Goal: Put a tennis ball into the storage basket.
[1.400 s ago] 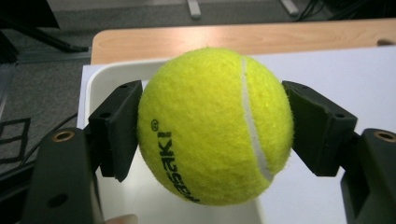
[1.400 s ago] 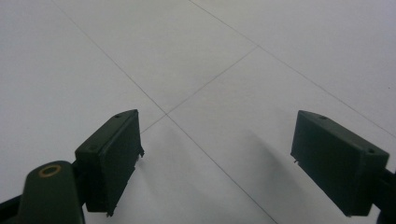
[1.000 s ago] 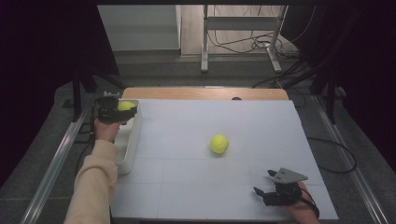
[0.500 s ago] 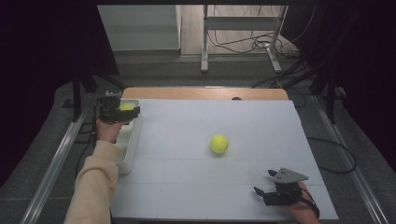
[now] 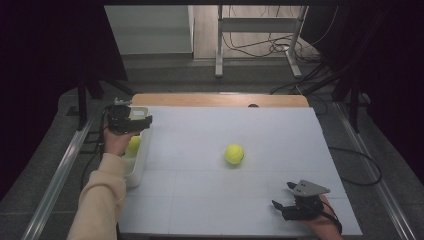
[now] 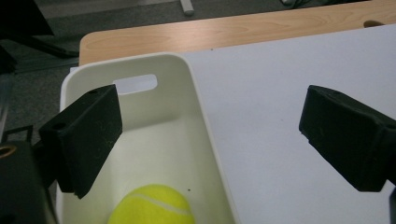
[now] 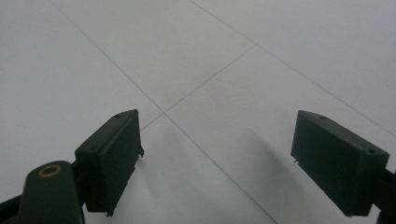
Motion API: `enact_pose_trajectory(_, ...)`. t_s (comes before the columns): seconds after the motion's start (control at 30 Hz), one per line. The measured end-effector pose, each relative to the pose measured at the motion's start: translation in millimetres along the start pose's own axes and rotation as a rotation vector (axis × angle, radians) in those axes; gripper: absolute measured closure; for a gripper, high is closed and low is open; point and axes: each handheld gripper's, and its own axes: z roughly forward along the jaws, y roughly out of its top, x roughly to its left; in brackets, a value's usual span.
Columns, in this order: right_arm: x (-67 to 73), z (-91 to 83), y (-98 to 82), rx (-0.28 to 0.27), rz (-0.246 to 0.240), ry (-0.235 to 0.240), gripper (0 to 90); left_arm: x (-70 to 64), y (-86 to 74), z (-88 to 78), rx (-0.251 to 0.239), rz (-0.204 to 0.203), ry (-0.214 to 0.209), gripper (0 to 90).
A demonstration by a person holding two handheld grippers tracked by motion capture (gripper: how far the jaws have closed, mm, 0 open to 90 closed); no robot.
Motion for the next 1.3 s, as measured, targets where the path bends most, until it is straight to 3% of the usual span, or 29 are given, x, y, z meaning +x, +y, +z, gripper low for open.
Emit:
enact_pose_trajectory(0.23, 0.1, 0.0, 0.0, 0.000, -0.001, 0.000, 16.7, -0.8, -0.4, -7.7, -0.023, -0.012, -0.039, 6.4)
enact_pose_trajectory(0.33, 0.3, 0.1, 0.0, 0.003, -0.002, 0.000, 16.7, -9.7, -2.5, -17.7, -0.062, -0.023, -0.111, 6.6)
enact_pose_trajectory(0.37, 0.3, 0.3, 0.0, 0.003, -0.001, 0.000, 16.7, -9.7, -2.5, -17.7, -0.062, -0.023, -0.111, 6.8)
enact_pose_trajectory(0.67, 0.2, 0.0, 0.0, 0.002, 0.003, -0.001, 16.7, -41.6, -5.8, -28.3, -0.093, 0.097, -0.122, 7.7)
enact_pose_trajectory(0.9, -0.3, 0.6, 0.3, 0.001, -0.002, 0.003, 16.7, -53.5, -15.2, -25.9, -0.090, 0.108, -0.208, 7.9)
enact_pose_trajectory(1.13, -0.4, 2.0, 1.7, -0.004, 0.022, 0.011, 16.6, -65.1, -23.6, -29.9, -0.133, 0.107, -0.299, 8.5)
enact_pose_trajectory(1.2, -0.3, 1.9, 4.3, -0.023, 0.045, 0.024, 16.7, -66.5, -24.7, -30.1, -0.137, 0.107, -0.312, 8.8)
enact_pose_trajectory(1.3, 0.2, 2.8, 7.0, -0.032, 0.041, 0.021, 16.8, -68.4, -27.4, -29.2, -0.135, 0.110, -0.323, 8.6)
